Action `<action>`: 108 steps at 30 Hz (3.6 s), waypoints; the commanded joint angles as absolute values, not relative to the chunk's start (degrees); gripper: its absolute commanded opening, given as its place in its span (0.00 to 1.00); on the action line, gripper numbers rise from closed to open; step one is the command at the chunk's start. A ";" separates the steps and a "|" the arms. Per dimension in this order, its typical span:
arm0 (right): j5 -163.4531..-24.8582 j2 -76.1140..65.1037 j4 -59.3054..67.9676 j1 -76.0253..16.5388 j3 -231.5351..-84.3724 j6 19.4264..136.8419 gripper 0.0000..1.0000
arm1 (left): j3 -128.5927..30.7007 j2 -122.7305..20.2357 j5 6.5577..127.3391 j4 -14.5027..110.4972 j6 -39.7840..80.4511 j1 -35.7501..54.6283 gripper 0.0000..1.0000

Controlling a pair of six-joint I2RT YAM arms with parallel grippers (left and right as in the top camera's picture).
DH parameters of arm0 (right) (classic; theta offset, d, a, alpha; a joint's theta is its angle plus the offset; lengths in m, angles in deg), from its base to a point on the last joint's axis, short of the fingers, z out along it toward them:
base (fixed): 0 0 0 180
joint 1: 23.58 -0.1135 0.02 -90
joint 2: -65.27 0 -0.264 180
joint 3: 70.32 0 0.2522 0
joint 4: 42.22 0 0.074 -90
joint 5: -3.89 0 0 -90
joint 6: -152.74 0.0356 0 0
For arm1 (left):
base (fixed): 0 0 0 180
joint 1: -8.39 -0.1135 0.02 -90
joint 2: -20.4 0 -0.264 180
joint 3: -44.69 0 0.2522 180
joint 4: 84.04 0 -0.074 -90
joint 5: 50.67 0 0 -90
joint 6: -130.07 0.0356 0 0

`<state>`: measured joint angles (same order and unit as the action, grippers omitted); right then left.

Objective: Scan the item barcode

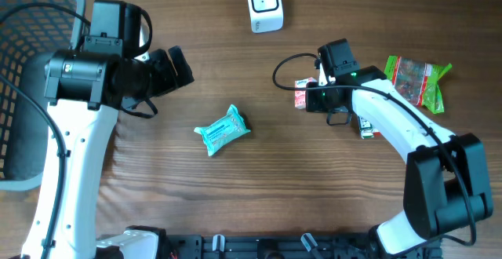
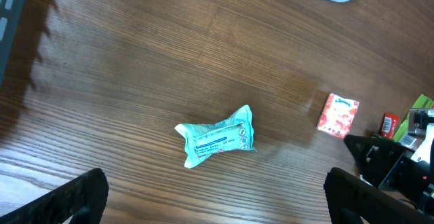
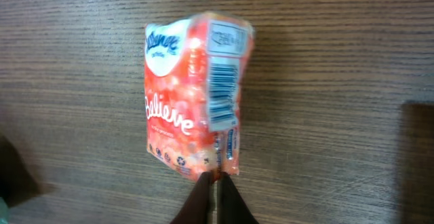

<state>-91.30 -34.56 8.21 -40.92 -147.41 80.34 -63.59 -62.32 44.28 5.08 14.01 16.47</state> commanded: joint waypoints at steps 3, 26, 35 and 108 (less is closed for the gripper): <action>-93.53 -30.72 9.85 -40.94 -149.99 74.46 0.46 | -63.96 -62.27 43.93 5.06 13.96 16.14 1.00; -79.13 -35.59 6.40 -46.23 -150.01 74.75 0.85 | -63.96 -62.27 43.95 5.06 13.96 16.14 1.00; -79.19 -44.05 2.16 -46.23 -149.97 74.96 0.87 | -63.96 -62.27 43.95 5.06 13.96 16.14 1.00; -143.50 -62.89 10.27 -37.32 -204.83 79.53 0.43 | -63.96 -62.27 43.95 5.06 13.96 16.14 1.00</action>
